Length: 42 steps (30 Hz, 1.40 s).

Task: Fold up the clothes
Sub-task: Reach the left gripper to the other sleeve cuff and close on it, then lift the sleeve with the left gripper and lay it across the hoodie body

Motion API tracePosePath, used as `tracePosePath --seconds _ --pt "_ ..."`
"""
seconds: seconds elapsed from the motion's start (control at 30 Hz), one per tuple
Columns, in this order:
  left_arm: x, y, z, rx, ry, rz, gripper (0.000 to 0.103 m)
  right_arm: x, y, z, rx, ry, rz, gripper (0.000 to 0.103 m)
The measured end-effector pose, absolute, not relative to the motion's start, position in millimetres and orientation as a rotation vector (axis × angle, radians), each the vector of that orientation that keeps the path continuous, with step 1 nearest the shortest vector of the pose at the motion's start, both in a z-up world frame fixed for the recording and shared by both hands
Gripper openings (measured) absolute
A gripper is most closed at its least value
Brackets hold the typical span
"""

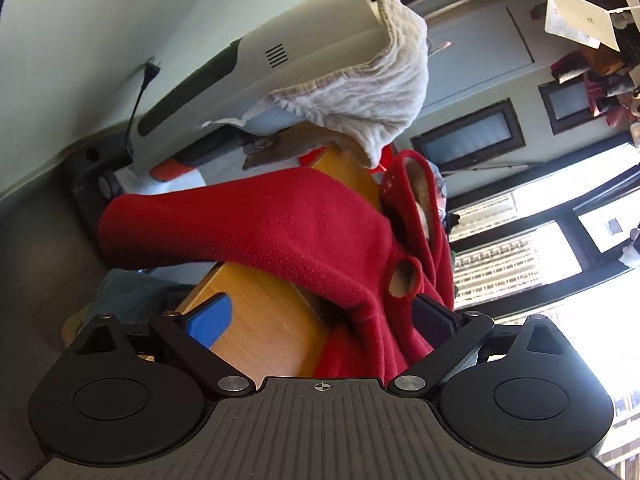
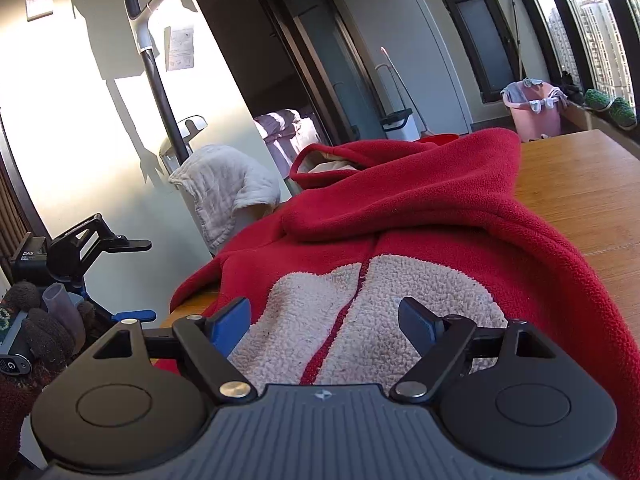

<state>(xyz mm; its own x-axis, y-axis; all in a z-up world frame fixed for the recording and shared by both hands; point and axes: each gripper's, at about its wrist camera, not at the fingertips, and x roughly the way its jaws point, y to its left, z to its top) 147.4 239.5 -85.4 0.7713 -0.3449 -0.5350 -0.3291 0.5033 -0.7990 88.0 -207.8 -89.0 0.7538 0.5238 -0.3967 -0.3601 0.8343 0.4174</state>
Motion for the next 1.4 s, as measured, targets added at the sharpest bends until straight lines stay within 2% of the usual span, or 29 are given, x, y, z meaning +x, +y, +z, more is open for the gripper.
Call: tracePosePath --seconds 0.17,0.37,0.43,0.5,0.6,0.67,0.73,0.8,0.87,0.9,0.93,0.97,1.0,1.03,1.2,1.4 --pt "167 243 -96 -1.103 0.758 0.043 0.092 89 -206 -90 0.321 0.534 0.496 0.084" --pt "179 239 -100 -1.101 0.758 0.056 0.080 90 -206 -92 0.333 0.545 0.494 0.085" --pt "182 238 -102 -1.098 0.759 0.061 0.066 91 -206 -92 0.336 0.546 0.495 0.086" --pt "183 238 -104 -1.111 0.749 0.070 0.059 90 -206 -92 0.338 0.545 0.495 0.086" --pt "178 241 -106 -1.149 0.702 0.077 0.060 90 -207 -93 0.341 0.545 0.497 0.087" --pt "173 242 -106 -1.167 0.661 0.083 0.070 90 -207 -93 0.343 0.546 0.500 0.087" --pt "171 242 -104 -1.172 0.640 0.109 0.085 90 -207 -93 0.344 0.549 0.502 0.088" --pt "173 243 -104 -1.182 0.641 0.151 0.088 91 -207 -93 0.344 0.550 0.503 0.088" --pt "178 246 -108 -1.197 0.661 0.182 0.086 90 -207 -93 0.345 0.548 0.502 0.088" --pt "180 248 -110 -1.202 0.676 0.197 0.080 89 -208 -93 0.345 0.548 0.502 0.088" --pt "182 249 -112 -1.198 0.692 0.215 0.069 89 -208 -93 0.346 0.548 0.502 0.088" --pt "183 250 -114 -1.190 0.701 0.227 0.063 89 -208 -93 0.346 0.548 0.502 0.088" --pt "184 251 -116 -1.182 0.707 0.235 0.051 89 -208 -93 0.346 0.547 0.502 0.088" --pt "184 251 -117 -1.159 0.709 0.239 0.034 89 -208 -93 0.347 0.546 0.503 0.088" --pt "181 241 -102 -0.926 0.672 0.241 0.018 89 -208 -93 0.348 0.546 0.505 0.089" --pt "183 222 -64 -0.709 0.570 0.204 0.012 89 -208 -93 0.348 0.546 0.504 0.089"
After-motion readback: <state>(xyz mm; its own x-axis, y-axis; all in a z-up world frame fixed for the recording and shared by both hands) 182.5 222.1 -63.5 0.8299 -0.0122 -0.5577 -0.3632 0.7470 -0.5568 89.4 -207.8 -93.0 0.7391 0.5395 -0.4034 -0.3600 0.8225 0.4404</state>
